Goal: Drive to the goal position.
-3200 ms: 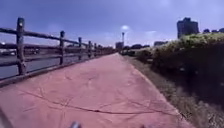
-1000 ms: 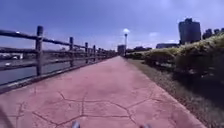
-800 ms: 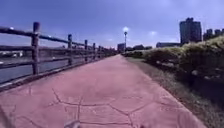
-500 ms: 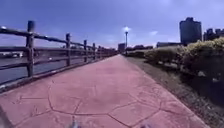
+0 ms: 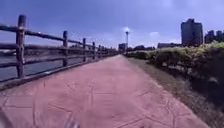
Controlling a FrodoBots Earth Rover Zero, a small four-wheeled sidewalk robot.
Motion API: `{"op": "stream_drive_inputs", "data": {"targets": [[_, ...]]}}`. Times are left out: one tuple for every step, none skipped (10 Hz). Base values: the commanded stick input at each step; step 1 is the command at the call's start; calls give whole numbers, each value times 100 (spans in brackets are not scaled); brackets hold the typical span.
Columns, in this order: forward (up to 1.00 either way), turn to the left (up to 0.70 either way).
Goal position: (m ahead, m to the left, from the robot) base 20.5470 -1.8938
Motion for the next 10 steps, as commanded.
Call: {"op": "stream_drive_inputs", "data": {"targets": [[70, 0], [70, 0], [70, 0], [70, 0], [70, 0], [70, 0], [70, 0], [70, 0], [70, 0], [70, 0]]}}
